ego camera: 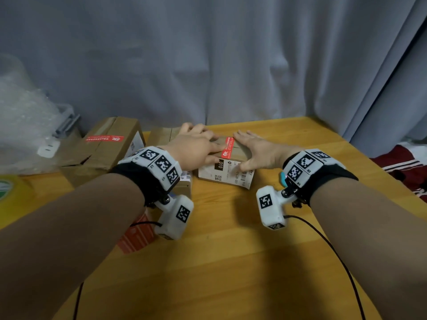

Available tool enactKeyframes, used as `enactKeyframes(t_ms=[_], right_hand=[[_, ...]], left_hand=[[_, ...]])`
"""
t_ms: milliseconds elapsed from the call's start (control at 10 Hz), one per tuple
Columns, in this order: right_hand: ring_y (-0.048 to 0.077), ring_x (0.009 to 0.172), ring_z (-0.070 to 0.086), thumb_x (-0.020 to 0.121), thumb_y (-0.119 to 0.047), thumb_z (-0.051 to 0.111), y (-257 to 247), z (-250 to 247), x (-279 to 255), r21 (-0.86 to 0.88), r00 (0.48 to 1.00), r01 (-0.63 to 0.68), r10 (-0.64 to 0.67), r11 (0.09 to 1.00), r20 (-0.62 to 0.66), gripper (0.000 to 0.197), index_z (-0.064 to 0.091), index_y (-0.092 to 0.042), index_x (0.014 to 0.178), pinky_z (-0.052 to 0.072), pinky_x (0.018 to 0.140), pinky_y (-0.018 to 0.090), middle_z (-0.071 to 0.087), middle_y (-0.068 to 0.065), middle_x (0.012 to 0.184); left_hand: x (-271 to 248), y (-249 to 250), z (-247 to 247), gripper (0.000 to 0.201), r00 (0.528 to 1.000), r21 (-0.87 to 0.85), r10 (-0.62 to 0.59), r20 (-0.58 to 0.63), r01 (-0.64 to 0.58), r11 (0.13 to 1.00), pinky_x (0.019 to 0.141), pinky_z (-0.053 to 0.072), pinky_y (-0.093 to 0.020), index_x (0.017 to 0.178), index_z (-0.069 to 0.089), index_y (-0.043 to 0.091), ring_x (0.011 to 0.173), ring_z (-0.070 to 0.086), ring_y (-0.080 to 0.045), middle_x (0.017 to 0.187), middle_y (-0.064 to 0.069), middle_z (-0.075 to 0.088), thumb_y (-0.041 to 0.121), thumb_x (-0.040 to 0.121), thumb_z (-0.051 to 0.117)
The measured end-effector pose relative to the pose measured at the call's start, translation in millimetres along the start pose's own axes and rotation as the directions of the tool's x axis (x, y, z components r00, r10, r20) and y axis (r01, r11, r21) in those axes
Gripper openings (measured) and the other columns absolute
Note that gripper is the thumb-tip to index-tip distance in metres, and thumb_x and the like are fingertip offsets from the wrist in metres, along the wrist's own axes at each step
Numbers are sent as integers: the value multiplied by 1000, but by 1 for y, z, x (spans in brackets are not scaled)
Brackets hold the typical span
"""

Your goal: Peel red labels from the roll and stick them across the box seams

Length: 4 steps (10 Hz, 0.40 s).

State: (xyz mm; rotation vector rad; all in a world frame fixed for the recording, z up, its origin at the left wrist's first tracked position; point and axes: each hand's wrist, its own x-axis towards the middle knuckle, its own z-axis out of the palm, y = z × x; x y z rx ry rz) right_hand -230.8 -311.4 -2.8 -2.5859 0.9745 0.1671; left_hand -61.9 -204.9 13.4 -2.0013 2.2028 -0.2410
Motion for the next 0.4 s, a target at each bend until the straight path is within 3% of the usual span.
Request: enactKeyframes(t_ms=[100, 300, 400], right_hand=[[23, 148, -11, 77, -45, 70, -5, -3, 1, -37, 999, -33, 35, 999, 32, 108, -5, -20, 152, 4, 121, 46, -6, 3, 162], [29, 149, -1, 75, -49, 67, -20, 0, -6, -108, 994, -101, 97, 989, -48, 110, -4, -17, 152, 6, 119, 52, 2, 9, 162], [32, 145, 17, 76, -53, 64, -36, -7, -16, -62, 992, -70, 63, 996, -110, 98, 12, -15, 151, 19, 117, 51, 25, 12, 156]], left_hand=[[-13, -5, -4, 47, 1000, 20, -23, 5, 23, 1000, 111, 15, -46, 141, 35, 45, 137, 24, -22, 152, 6, 32, 52, 95, 38], [-32, -6, -12, 48, 990, -35, -142, 9, 143, 989, 109, 17, -46, 139, 40, 37, 138, 23, -24, 151, 0, 33, 50, 93, 42], [-43, -10, -19, 52, 980, -66, -196, -25, 195, 979, 109, 20, -45, 142, 36, 37, 138, 25, -23, 149, 1, 36, 51, 93, 43]])
